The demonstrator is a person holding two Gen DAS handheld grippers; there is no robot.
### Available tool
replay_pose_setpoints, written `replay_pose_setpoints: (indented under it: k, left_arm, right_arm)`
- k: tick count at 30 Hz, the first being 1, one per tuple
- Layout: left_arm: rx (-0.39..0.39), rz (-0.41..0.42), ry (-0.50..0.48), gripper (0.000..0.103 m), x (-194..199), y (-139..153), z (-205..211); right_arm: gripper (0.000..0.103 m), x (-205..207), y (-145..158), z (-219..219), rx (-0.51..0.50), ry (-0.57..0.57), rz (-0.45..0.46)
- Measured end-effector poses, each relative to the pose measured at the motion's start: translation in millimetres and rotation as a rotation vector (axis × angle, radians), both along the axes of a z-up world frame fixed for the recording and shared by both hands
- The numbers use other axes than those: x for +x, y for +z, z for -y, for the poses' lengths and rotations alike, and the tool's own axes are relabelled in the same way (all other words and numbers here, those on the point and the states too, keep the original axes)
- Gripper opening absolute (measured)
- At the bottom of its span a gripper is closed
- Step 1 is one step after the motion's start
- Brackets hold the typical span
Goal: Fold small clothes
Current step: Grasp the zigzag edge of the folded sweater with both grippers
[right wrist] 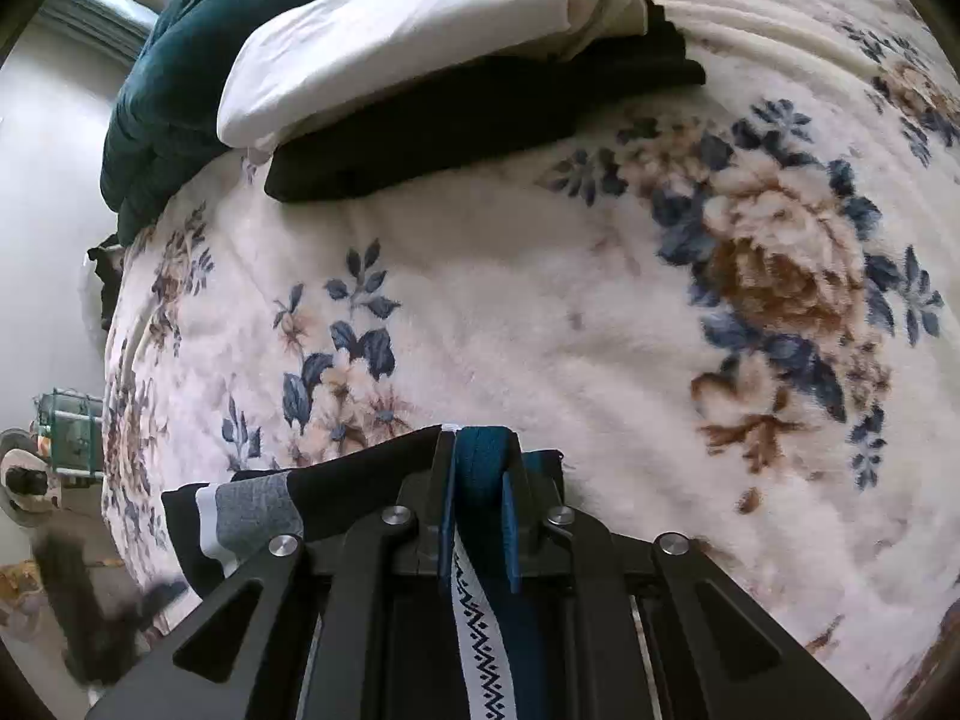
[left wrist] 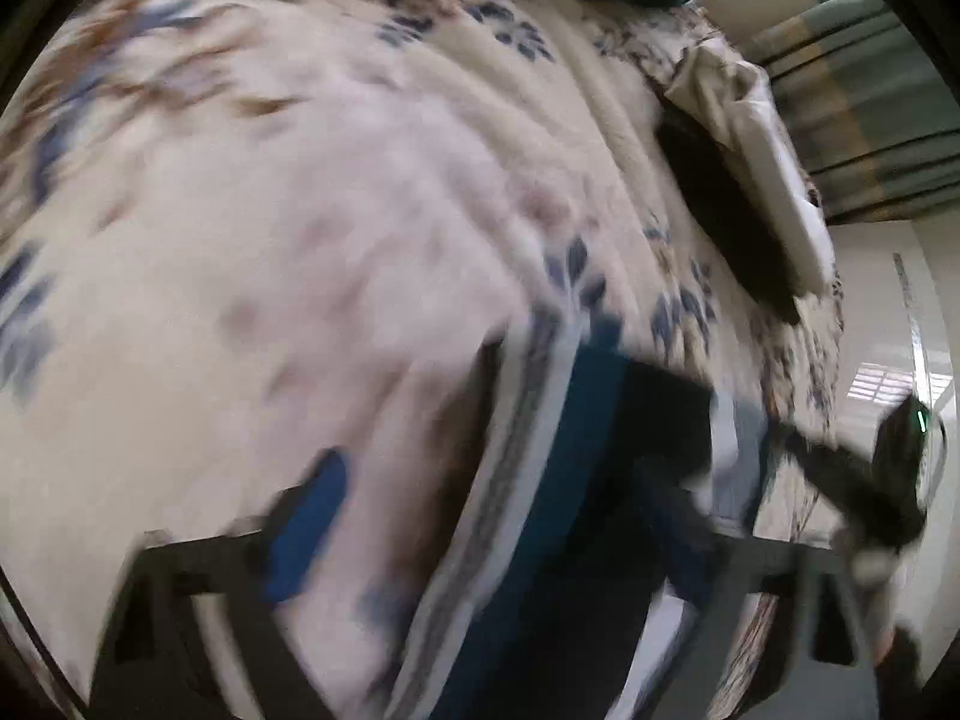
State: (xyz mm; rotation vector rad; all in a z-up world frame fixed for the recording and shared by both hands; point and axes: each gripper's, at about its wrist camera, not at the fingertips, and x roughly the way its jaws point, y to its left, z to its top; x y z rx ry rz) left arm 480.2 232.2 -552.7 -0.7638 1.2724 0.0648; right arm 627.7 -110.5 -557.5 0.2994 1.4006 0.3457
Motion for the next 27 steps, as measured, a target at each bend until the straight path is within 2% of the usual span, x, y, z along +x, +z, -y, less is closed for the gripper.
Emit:
replay_pose_setpoints:
  k: [1,2,6,9,11,12,13,14,15,16,19,20,22,24,25,26,27]
  left_arm:
    - [-0.045,0.012,-0.007,0.032,10.8,-2.8,-0.6]
    - [-0.071,0.001,-0.007,0.022,23.9,-9.5,-0.6]
    - [-0.044,-0.022,-0.052,0.022,58.5,-21.2,5.3]
    - [-0.052,-0.031,-0.082,0.026,60.4,-17.8,3.1]
    - [-0.075,-0.020,-0.086,0.032,38.5,-1.5,-5.0]
    - [-0.089,-0.012,-0.071,0.034,27.4,7.2,-11.8]
    - [-0.101,-0.002,-0.059,0.044,15.8,14.6,-11.7]
    - [-0.106,0.003,-0.049,0.061,-0.7,23.0,-12.9]
    - [-0.108,0.008,-0.046,0.065,-19.3,28.1,-14.5]
    - [-0.115,0.015,-0.043,0.066,-35.5,33.4,-13.1]
    - [-0.116,-0.042,-0.036,0.068,-83.9,33.4,-0.9]
    - [-0.126,-0.061,-0.032,0.068,-97.5,29.3,4.5]
    - [-0.141,-0.147,-0.005,0.068,-124.3,12.7,15.9]
    - [-0.184,-0.149,0.058,0.064,-141.7,5.2,20.0]
    - [-0.217,-0.117,0.114,0.039,-150.0,5.6,19.7]
    - [-0.243,-0.098,0.148,0.017,-154.5,6.0,20.1]
    - [-0.240,-0.085,0.170,0.017,-158.1,8.7,20.7]
  right_arm:
    - [0.013,0.6,-2.1,-2.5,0.003,0.009,-0.011]
    - [0.013,0.9,-3.5,-4.4,-0.005,0.013,-0.015]
    - [0.013,4.9,-5.6,1.0,-0.035,-0.019,-0.019]
    - [0.013,11.6,-17.0,3.5,-0.053,-0.051,-0.054]
    - [0.015,13.7,-26.1,2.2,-0.036,-0.034,-0.107]
    - [0.021,12.8,-28.4,5.9,-0.014,-0.044,-0.143]
    - [0.031,8.7,-27.5,13.3,0.024,-0.068,-0.177]
    - [0.036,4.1,-25.7,19.5,0.045,-0.080,-0.195]
    - [0.046,-7.2,-20.4,30.3,0.070,-0.096,-0.213]
    - [0.052,-17.6,-17.0,38.0,0.082,-0.106,-0.225]
    - [0.057,-68.0,-18.1,59.7,0.102,-0.113,-0.311]
    - [0.057,-90.3,-23.7,67.2,0.111,-0.129,-0.357]
    - [0.057,-117.4,-29.9,78.1,0.169,-0.178,-0.393]
    - [0.058,-148.2,-41.0,89.2,0.228,-0.262,-0.428]
    - [0.054,-156.5,-44.7,92.2,0.235,-0.294,-0.432]
    - [0.045,-166.2,-47.8,94.6,0.240,-0.329,-0.433]
    - [0.012,-176.4,-48.4,95.5,0.259,-0.356,-0.416]
